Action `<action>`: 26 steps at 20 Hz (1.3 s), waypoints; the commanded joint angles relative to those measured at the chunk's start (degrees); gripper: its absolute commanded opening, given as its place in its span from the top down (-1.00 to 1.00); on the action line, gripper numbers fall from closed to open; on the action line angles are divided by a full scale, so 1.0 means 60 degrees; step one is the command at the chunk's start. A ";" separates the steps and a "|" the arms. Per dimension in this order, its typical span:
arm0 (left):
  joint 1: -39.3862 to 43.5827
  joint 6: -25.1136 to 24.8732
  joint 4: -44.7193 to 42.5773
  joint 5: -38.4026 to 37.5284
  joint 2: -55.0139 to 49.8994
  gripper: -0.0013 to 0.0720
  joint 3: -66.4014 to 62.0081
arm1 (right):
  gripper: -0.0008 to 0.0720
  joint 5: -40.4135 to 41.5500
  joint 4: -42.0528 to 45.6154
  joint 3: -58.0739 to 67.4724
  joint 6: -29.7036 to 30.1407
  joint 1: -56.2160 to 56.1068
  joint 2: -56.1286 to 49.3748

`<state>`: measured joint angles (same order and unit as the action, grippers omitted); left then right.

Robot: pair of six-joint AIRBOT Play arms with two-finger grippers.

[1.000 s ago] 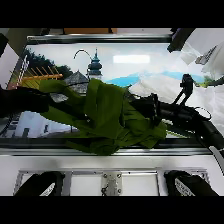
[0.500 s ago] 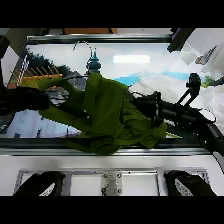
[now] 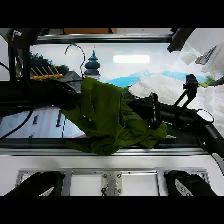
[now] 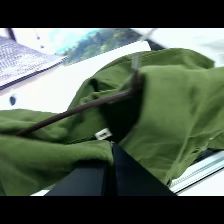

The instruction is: Fold the clothes and pants, and hang the long-sleeved shirts on hangers.

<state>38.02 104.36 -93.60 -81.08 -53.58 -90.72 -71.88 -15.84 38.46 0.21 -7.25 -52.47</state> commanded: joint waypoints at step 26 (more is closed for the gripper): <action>0.0776 0.0335 -0.1020 0.0448 0.1275 -0.46 -0.1005 | 0.96 -0.0605 -0.0827 0.0000 -0.0109 -0.0018 -0.0095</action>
<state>42.74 105.16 -96.27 -79.68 -48.34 -96.73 -75.29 -20.62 38.46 -0.43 -7.31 -53.01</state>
